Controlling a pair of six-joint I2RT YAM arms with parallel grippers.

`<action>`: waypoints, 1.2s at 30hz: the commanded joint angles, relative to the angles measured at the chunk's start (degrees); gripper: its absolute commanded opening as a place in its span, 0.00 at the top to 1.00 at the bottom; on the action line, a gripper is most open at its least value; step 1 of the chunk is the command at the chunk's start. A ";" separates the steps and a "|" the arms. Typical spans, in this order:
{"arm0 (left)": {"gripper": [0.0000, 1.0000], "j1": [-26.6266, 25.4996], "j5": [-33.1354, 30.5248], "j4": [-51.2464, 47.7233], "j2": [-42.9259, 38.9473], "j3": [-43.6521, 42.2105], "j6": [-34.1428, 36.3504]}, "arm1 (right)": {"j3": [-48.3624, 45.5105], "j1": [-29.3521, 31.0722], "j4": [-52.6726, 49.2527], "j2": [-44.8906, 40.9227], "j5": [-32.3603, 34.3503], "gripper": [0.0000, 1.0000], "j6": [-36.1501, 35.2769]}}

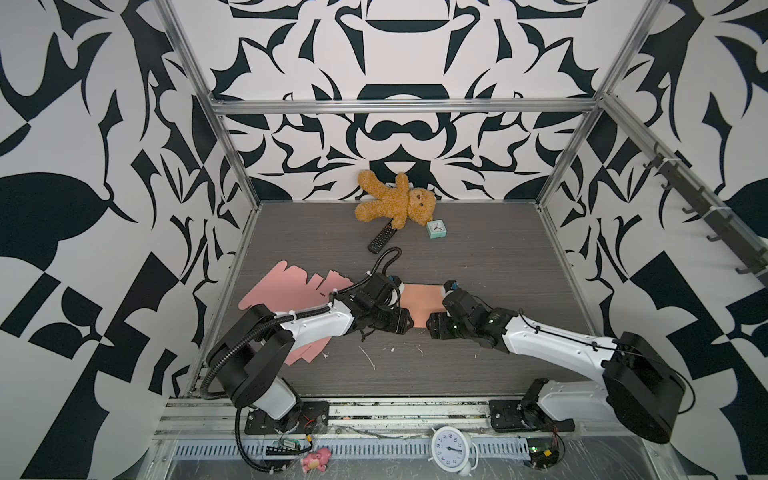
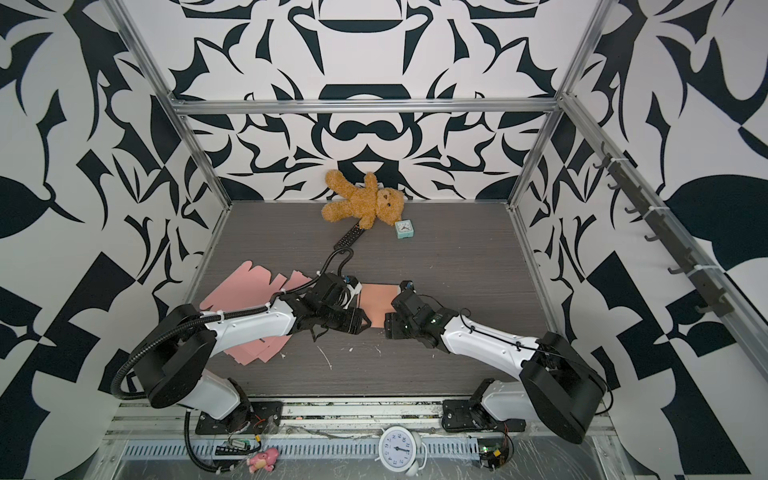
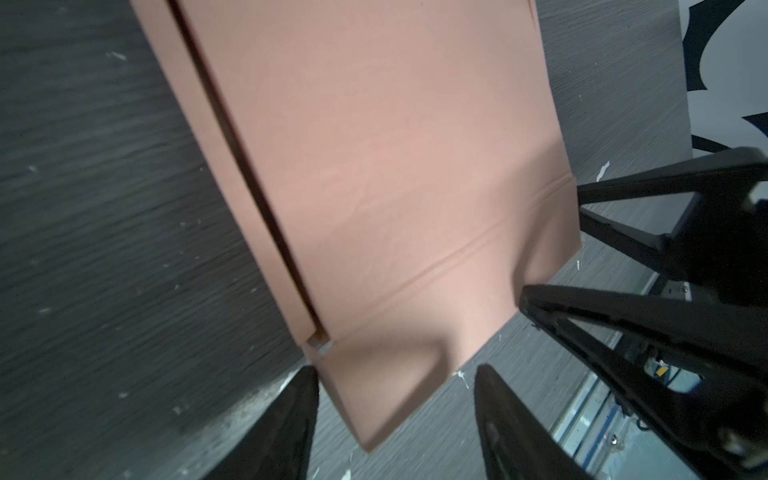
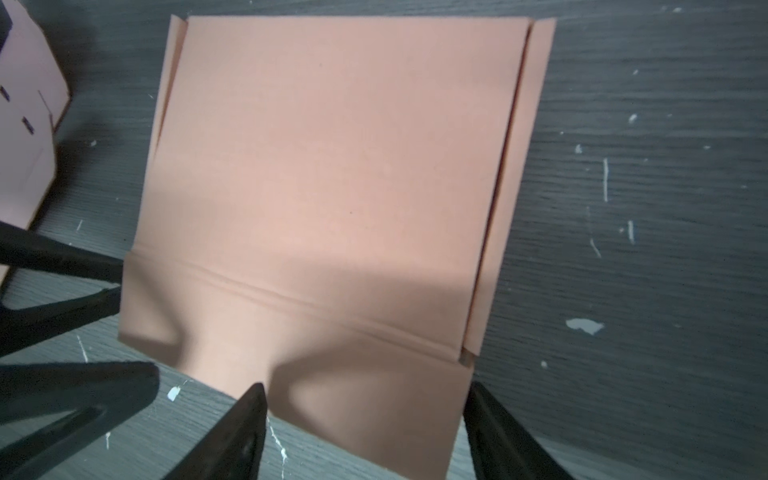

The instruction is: Fold the paper box

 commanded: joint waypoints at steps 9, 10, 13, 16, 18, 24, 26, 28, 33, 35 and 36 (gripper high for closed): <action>0.40 -0.35 0.22 0.58 0.57 0.03 -0.18 | 2.35 0.38 0.80 1.28 0.48 0.25 0.42; 0.40 -0.35 0.36 0.66 0.53 0.03 -0.17 | 2.23 0.42 0.98 1.32 0.34 0.25 0.54; 0.41 -0.32 0.38 0.75 0.47 -0.06 -0.31 | 1.78 0.46 1.99 1.09 -0.41 0.25 1.08; 0.41 -0.39 0.53 0.84 0.05 -0.22 -0.35 | 1.36 0.51 2.94 0.35 -1.51 0.25 1.79; 0.41 -0.39 0.40 0.83 -0.25 -0.34 -0.44 | 1.16 0.51 3.09 -0.23 -1.82 0.25 1.97; 0.40 -0.39 0.55 0.84 -0.28 -0.39 -0.74 | 0.55 0.59 2.76 -1.34 -1.71 0.25 2.33; 0.41 -0.48 0.56 0.84 -0.60 -0.36 -0.79 | 0.33 0.67 2.65 -1.52 -1.77 0.25 2.53; 0.40 -0.48 0.53 0.77 -0.89 -0.55 -0.79 | 0.24 0.86 2.38 -1.57 -1.66 0.25 2.59; 0.40 -0.48 0.81 0.75 -1.33 -0.66 -0.88 | 0.05 0.99 2.25 -1.47 -1.33 0.24 2.51; 0.40 -0.57 0.75 0.75 -1.52 -0.74 -0.88 | -0.04 1.12 2.18 -1.31 -1.16 0.24 2.50; 0.39 -0.57 0.80 0.67 -1.63 -0.71 -0.96 | 0.09 1.14 2.02 -1.31 -1.06 0.23 2.54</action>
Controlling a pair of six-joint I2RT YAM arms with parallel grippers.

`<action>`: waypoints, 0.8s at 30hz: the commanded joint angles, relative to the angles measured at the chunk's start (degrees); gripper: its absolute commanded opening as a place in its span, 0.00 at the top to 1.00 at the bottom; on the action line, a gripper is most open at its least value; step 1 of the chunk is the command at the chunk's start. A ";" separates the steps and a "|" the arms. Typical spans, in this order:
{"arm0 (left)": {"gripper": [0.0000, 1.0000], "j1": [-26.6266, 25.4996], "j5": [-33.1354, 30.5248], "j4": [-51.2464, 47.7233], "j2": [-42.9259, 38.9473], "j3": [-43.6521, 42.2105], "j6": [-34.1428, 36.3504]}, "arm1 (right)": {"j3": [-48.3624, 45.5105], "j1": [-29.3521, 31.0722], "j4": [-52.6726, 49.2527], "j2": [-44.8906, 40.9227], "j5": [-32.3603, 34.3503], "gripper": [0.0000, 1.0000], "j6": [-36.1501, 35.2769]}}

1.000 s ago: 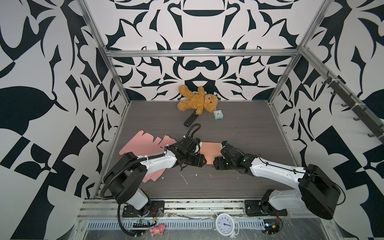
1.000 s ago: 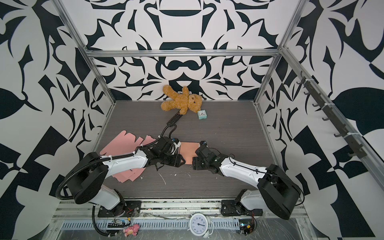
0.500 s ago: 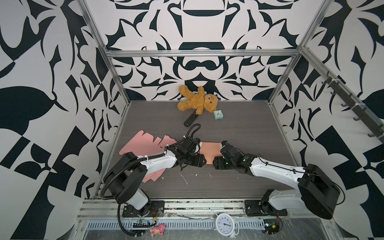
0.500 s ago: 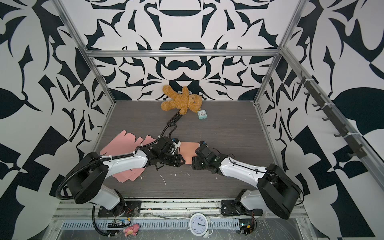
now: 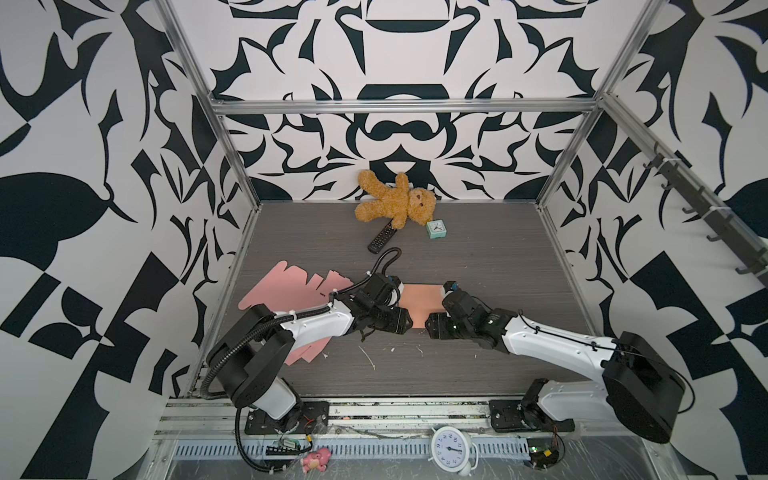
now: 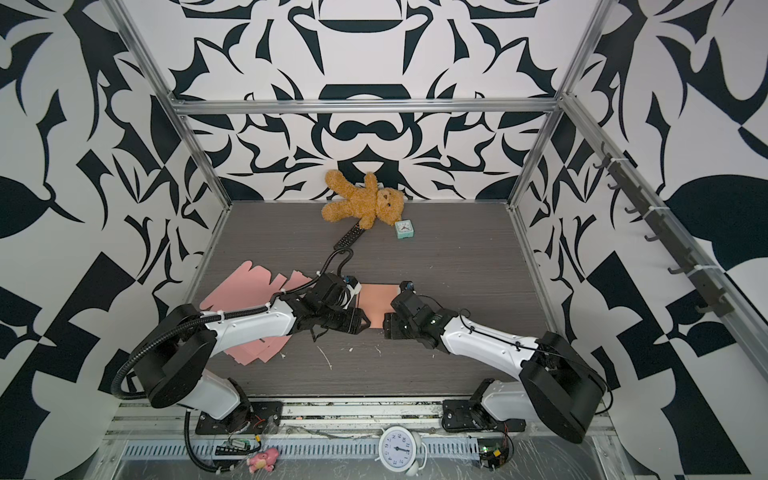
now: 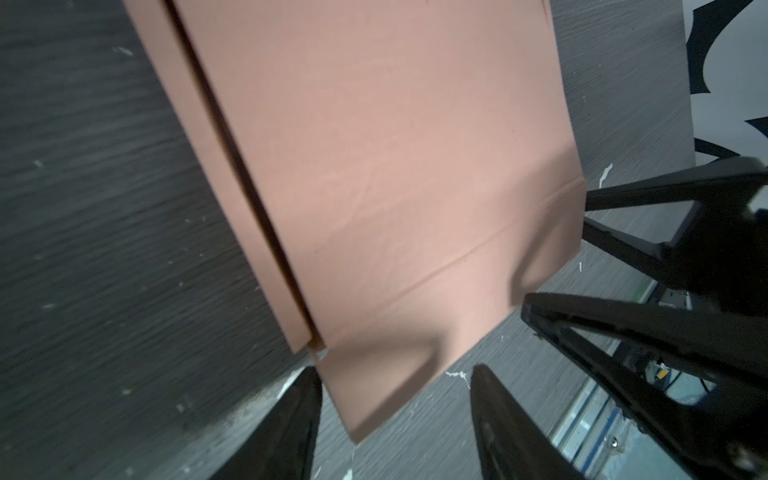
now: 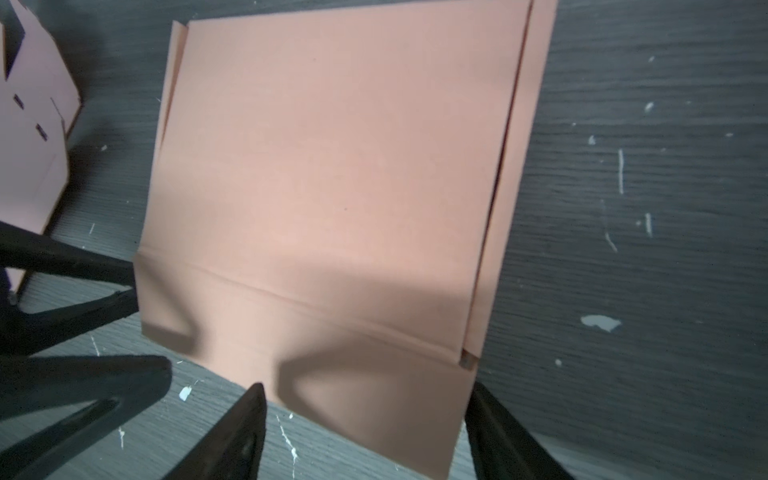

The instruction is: Fold the paper box

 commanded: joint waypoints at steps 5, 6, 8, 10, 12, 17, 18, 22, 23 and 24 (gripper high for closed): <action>0.37 -0.54 1.00 0.23 -2.17 -0.59 -0.42 | 0.39 0.92 0.72 -1.57 0.00 0.22 0.82; 0.37 -0.54 1.08 0.14 -2.20 -0.61 -0.42 | 0.52 0.91 0.55 -1.75 0.00 0.22 0.80; 0.37 -0.54 1.03 -0.10 -2.52 -0.52 -0.42 | 0.65 1.08 0.11 -2.11 0.17 0.21 0.85; 0.37 -0.54 1.02 -0.21 -2.94 -0.50 -0.42 | 0.72 1.21 -0.10 -2.58 0.43 0.21 0.80; 0.37 -0.63 1.01 -0.49 -3.27 -0.44 -0.42 | 0.65 1.31 -0.29 -2.91 0.61 0.21 0.83; 0.37 -0.72 0.93 -0.74 -3.44 -0.50 -0.55 | 0.50 1.48 -0.30 -2.83 0.79 0.20 0.81; 0.37 -0.72 0.84 -0.76 -3.33 -0.46 -0.51 | 0.49 1.48 -0.29 -2.76 0.95 0.20 0.85; 0.38 -0.72 0.65 -0.82 -2.34 -0.17 -0.42 | 0.39 1.47 -0.59 -2.04 1.92 0.20 0.60; 0.37 -0.72 0.66 -0.79 -2.00 0.01 -0.42 | 0.44 1.48 -0.64 -1.71 2.17 0.20 0.51; 0.38 -0.72 0.64 -0.81 -1.79 0.10 -0.42 | 0.45 1.44 -0.77 -1.48 2.37 0.20 0.44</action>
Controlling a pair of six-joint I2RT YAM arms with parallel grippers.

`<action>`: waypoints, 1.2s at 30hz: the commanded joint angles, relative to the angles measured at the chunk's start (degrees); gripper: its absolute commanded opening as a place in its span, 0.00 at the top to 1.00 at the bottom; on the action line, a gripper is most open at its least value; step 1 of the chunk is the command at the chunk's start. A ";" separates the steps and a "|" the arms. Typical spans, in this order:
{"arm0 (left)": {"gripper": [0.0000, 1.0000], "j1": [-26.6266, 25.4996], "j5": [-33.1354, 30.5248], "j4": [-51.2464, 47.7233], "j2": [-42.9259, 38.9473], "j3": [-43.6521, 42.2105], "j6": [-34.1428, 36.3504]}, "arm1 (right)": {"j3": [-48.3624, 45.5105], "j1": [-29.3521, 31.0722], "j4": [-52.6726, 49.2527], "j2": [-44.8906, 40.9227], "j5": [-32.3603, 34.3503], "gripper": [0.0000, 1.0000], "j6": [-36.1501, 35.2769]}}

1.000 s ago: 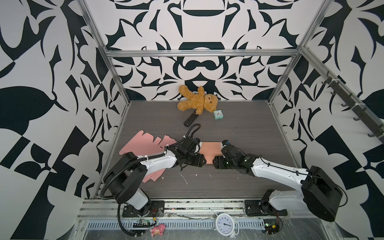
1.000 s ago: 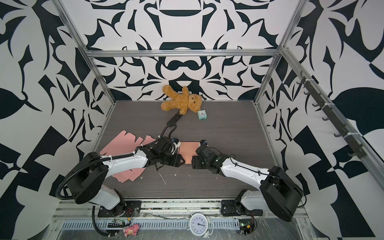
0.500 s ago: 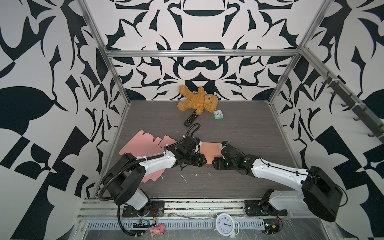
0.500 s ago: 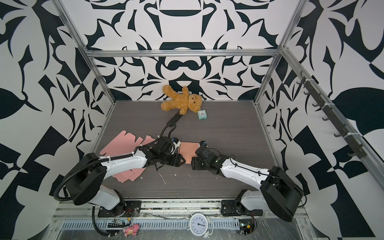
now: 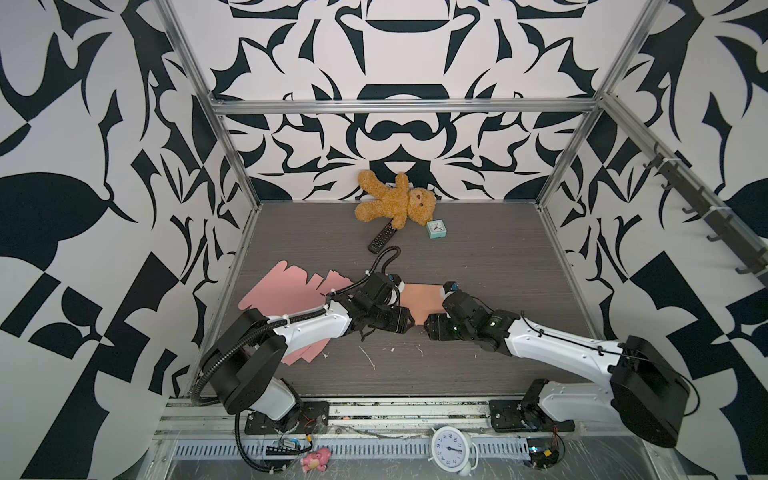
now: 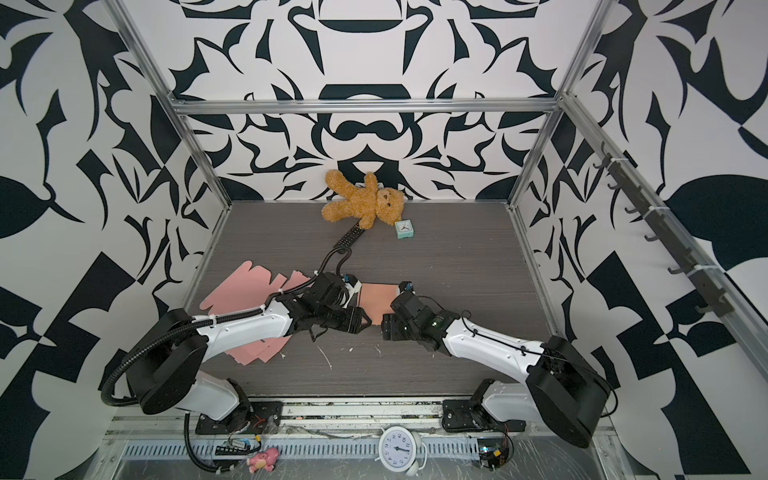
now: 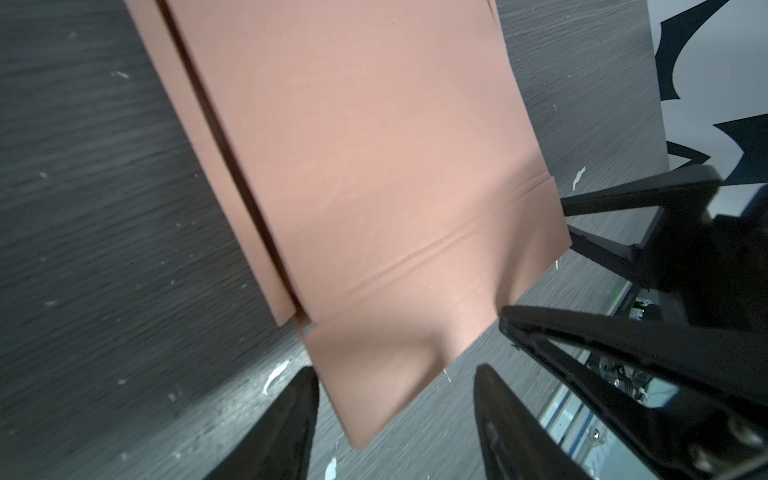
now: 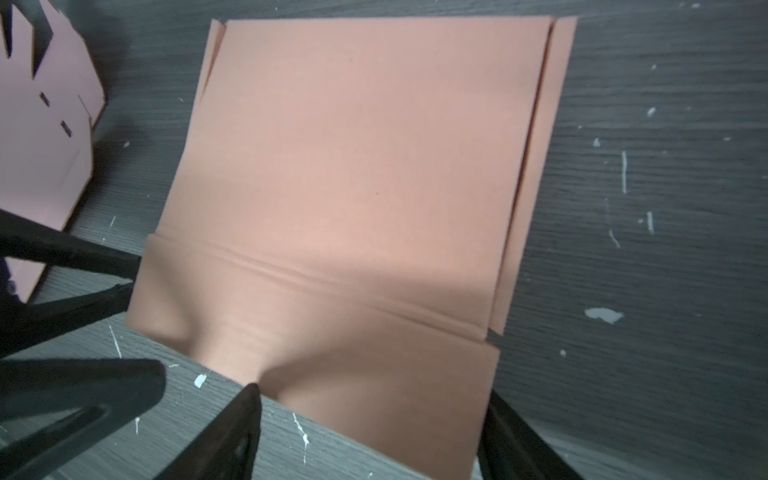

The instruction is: Fold the paper box

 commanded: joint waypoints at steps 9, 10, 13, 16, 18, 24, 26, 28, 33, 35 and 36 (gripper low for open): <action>0.42 -0.37 -0.51 -0.26 2.00 0.27 0.22 | 0.50 0.36 -0.22 2.10 2.87 0.22 -0.25; 0.42 -0.37 -0.45 -0.19 2.11 0.33 0.22 | 0.53 0.34 -0.05 2.29 2.79 0.23 -0.20; 0.43 -0.37 -0.51 -0.01 2.36 0.36 0.21 | 0.53 0.36 0.08 2.59 3.10 0.24 -0.36; 0.46 -0.37 -0.38 0.44 3.12 0.53 0.22 | 0.57 0.32 0.15 3.20 3.89 0.26 -0.47; 0.46 -0.37 -0.49 0.40 3.22 0.63 0.28 | 0.59 0.36 0.14 3.40 3.98 0.28 -0.50; 0.48 -0.37 -0.84 0.79 3.64 0.63 0.39 | 0.65 0.37 0.24 3.80 4.64 0.30 -0.65; 0.48 -0.37 -1.02 1.03 3.93 0.54 0.48 | 0.59 0.37 0.23 4.13 4.98 0.30 -0.66; 0.48 -0.37 -1.19 1.14 4.25 0.54 0.57 | 0.65 0.37 0.25 4.44 5.24 0.30 -0.67; 0.49 -0.37 -2.12 1.45 4.96 0.77 0.84 | 0.57 0.37 0.41 5.06 6.07 0.30 -0.79; 0.49 -0.37 -2.29 1.74 5.35 0.87 0.98 | 0.66 0.35 0.56 5.41 6.30 0.30 -0.72; 0.49 -0.37 -2.07 1.91 5.45 0.91 0.91 | 0.66 0.32 0.73 5.68 6.31 0.30 -0.72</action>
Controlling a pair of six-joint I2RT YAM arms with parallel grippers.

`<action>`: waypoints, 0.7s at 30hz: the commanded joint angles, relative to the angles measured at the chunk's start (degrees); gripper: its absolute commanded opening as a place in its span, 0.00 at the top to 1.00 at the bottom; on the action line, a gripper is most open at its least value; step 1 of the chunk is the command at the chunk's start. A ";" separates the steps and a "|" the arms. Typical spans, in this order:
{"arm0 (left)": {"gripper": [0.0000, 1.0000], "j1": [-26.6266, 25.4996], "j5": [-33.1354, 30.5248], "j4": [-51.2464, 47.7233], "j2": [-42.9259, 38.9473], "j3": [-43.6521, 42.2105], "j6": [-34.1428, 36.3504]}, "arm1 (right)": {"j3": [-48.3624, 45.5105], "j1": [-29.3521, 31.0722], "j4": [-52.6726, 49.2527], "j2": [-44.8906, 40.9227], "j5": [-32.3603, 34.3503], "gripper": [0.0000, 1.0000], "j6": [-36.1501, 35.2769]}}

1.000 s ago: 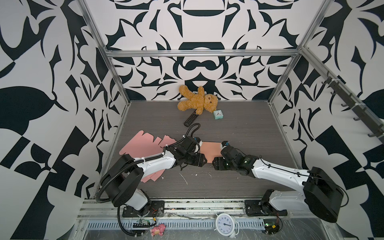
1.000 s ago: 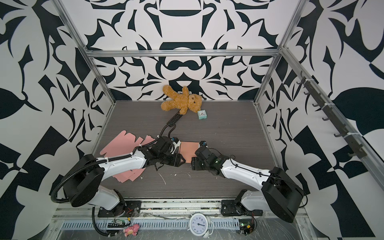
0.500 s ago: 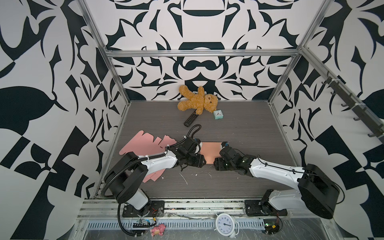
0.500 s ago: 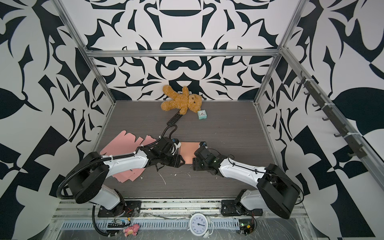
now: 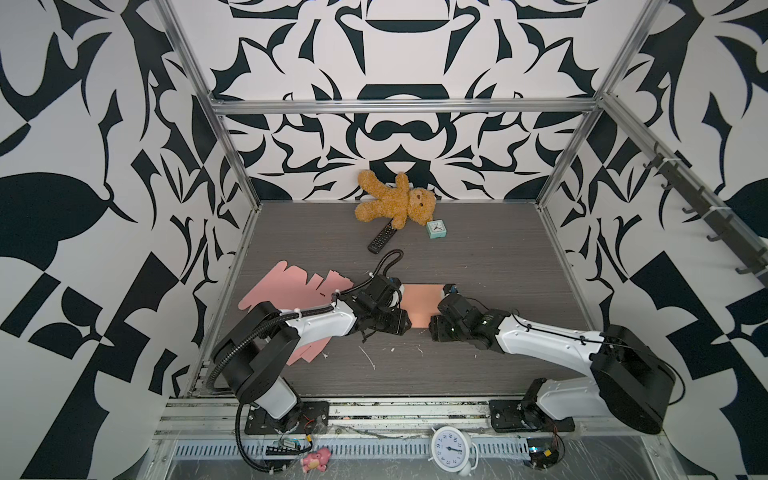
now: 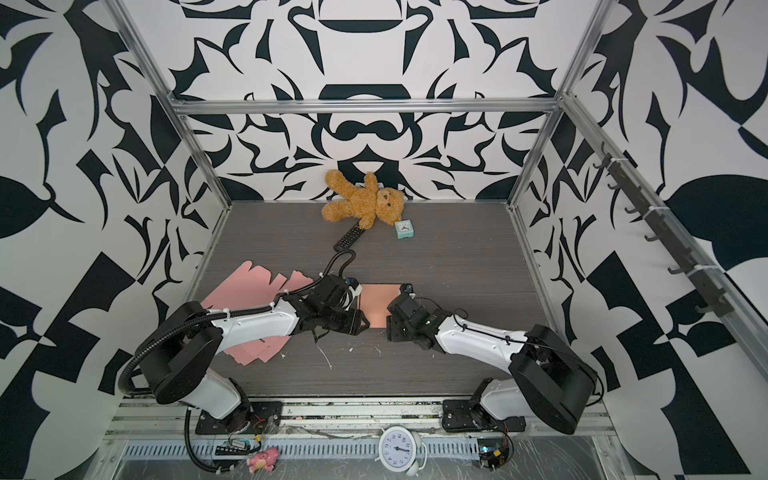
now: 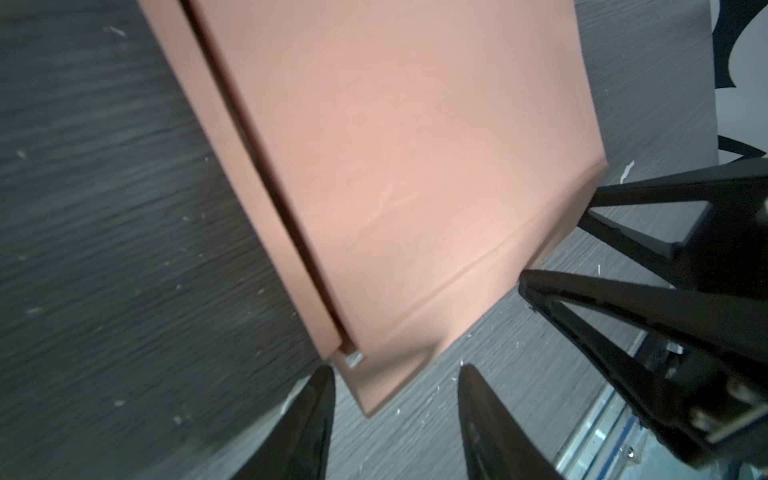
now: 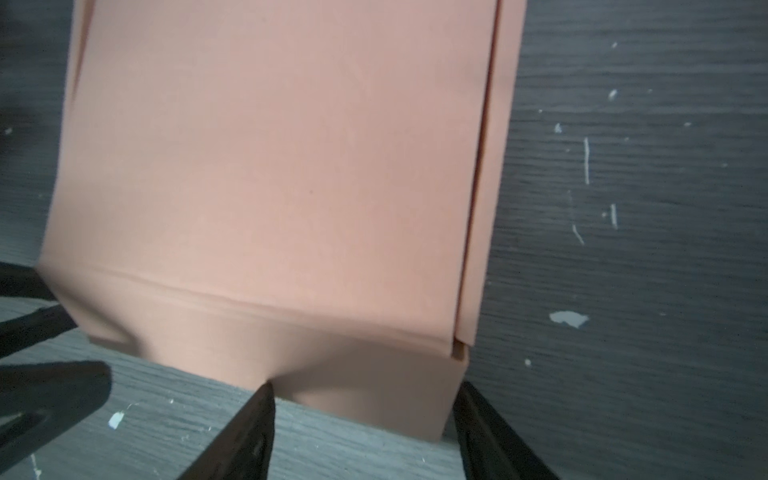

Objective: Fold the paper box
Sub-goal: 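Lift the left gripper off the box toward the teddy bear while the right holds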

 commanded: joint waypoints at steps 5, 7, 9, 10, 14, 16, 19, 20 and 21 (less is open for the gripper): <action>0.49 -0.30 -0.54 1.39 1.22 0.89 0.44 | 0.49 0.34 1.18 0.82 1.98 0.30 -0.21; 0.49 -0.22 -0.57 1.39 1.05 0.79 0.44 | 0.48 0.35 1.24 0.73 2.01 0.30 -0.24; 0.49 -0.22 -0.47 1.11 0.59 0.56 0.41 | 0.57 0.27 1.13 0.64 2.05 0.30 -0.20; 0.49 -0.22 -0.50 0.77 0.22 0.46 0.44 | 0.57 0.32 1.09 0.59 2.04 0.30 -0.23; 0.45 0.00 -0.60 -2.01 -2.89 -0.17 1.26 | 0.51 0.36 0.74 -0.07 2.13 0.30 -0.27; 0.41 0.11 0.30 -5.18 -4.17 0.67 2.59 | 0.33 0.36 0.69 -0.30 2.38 0.29 -0.20; 0.38 0.38 0.26 -10.14 -5.54 2.30 5.01 | -0.07 0.35 1.21 -0.25 2.65 0.29 -0.13; 0.37 0.66 0.24 -11.42 -5.99 2.91 5.62 | -0.05 0.35 1.34 -0.07 2.77 0.29 -0.17; 0.37 0.98 0.30 -12.31 -6.46 3.57 6.14 | -0.09 0.30 1.46 0.03 2.65 0.29 -0.16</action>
